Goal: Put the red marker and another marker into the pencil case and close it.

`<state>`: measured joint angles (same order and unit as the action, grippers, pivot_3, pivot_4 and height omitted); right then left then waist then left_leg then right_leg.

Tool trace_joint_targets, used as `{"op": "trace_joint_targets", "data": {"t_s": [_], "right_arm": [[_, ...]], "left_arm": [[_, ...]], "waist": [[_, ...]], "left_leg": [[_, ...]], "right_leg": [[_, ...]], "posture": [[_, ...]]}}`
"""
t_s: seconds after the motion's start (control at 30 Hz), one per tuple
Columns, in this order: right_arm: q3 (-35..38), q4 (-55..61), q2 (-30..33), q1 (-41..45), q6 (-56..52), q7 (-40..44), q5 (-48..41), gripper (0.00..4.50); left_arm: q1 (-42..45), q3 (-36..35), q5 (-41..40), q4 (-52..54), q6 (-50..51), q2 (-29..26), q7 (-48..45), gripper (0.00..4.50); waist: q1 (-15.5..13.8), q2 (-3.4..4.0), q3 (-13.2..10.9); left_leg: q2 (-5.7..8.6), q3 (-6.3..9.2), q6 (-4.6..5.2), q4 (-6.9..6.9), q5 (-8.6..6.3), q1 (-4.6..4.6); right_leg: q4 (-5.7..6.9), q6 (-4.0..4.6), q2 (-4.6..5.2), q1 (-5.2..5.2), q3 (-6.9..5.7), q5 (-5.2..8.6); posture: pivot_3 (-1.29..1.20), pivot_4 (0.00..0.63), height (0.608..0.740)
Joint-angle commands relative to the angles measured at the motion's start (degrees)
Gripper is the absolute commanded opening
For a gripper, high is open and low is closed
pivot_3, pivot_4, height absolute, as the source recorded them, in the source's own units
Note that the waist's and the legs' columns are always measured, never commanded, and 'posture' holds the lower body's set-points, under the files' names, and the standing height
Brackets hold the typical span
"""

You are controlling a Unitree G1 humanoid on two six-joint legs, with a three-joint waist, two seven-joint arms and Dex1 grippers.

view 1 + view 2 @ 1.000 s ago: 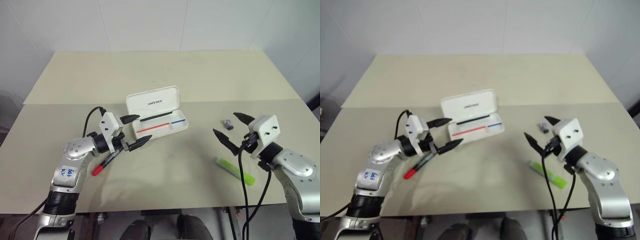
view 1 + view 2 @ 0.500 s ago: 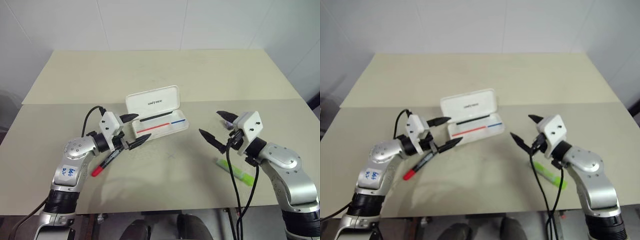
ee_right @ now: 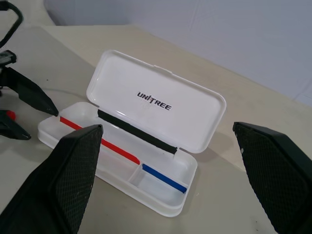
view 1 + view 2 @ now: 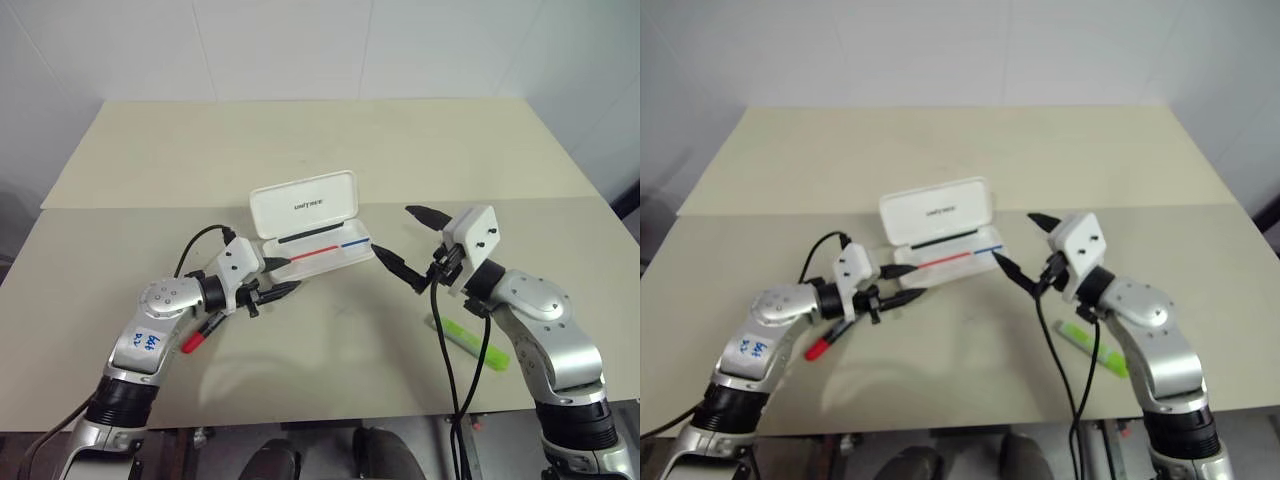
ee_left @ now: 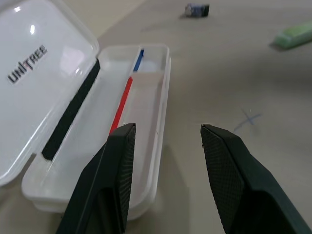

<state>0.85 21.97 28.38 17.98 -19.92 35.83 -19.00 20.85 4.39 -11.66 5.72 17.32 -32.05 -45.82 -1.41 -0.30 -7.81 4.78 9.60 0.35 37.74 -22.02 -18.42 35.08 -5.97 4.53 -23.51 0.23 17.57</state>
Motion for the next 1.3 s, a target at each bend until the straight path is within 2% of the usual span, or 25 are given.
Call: {"op": "trace_joint_targets", "data": {"t_s": [0.03, 0.2, 0.5, 0.8, 1.0, 1.3], "right_arm": [[-0.1, 1.0, -0.7, 2.7, 0.7, 1.1, -1.7, 4.50], [-1.3, 3.1, 0.7, 4.1, -2.6, 4.8, -5.0, 4.50], [1.5, 5.7, 6.8, 1.3, -5.4, 8.9, -7.7, 4.50], [5.3, 7.3, 12.2, -2.9, -6.2, 11.1, -9.4, 4.50], [6.1, 8.9, 12.4, -3.5, -7.1, 10.1, -10.0, 4.50], [5.6, 9.9, 11.6, -3.3, -7.2, 8.3, -10.0, 4.50]], "left_arm": [[3.5, 1.8, 2.8, -1.4, 1.4, -0.8, 0.4, 2.22], [6.6, 2.8, 3.5, -3.3, 3.4, -1.8, -1.8, 2.22], [7.2, 5.1, 4.5, -4.4, 4.8, -3.0, -5.5, 2.22], [10.1, 7.7, 8.7, -10.0, 3.8, -1.3, -2.9, 2.22], [13.3, 9.8, 11.1, -14.3, 3.9, 0.9, -2.1, 2.22], [15.9, 15.1, 13.3, -14.4, 8.3, -0.8, -8.3, 2.22]], "waist": [[0.0, 0.00, 0.0], [0.1, -0.03, 0.0], [-0.1, -0.05, 0.0], [-0.1, -0.10, 0.0], [-0.2, -0.18, 0.0], [-0.1, -0.27, 0.1]], "left_leg": [[0.00, 0.01, 0.00, 0.00, 0.00, 0.00], [0.02, 0.00, 0.00, 0.02, 0.00, 0.01], [0.04, 0.02, 0.02, 0.04, -0.01, -0.03], [0.03, 0.03, 0.02, 0.13, -0.01, -0.04], [0.06, 0.00, 0.02, 0.25, -0.01, -0.04], [0.10, 0.01, 0.02, 0.27, -0.01, -0.02]], "right_leg": [[0.00, 0.00, 0.00, 0.00, -0.01, 0.00], [0.02, 0.00, 0.01, 0.00, -0.01, 0.00], [0.01, -0.01, 0.03, -0.04, -0.02, 0.00], [-0.03, -0.05, 0.03, 0.03, 0.01, -0.03], [-0.05, -0.23, 0.02, 0.06, 0.06, -0.13], [-0.02, -0.25, 0.03, 0.06, 0.08, -0.14]], "posture": [[0.00, 0.150, 0.740], [0.00, 0.150, 0.740], [0.00, 0.150, 0.740], [0.00, 0.150, 0.740], [0.00, 0.150, 0.740], [0.00, 0.150, 0.740]]}}
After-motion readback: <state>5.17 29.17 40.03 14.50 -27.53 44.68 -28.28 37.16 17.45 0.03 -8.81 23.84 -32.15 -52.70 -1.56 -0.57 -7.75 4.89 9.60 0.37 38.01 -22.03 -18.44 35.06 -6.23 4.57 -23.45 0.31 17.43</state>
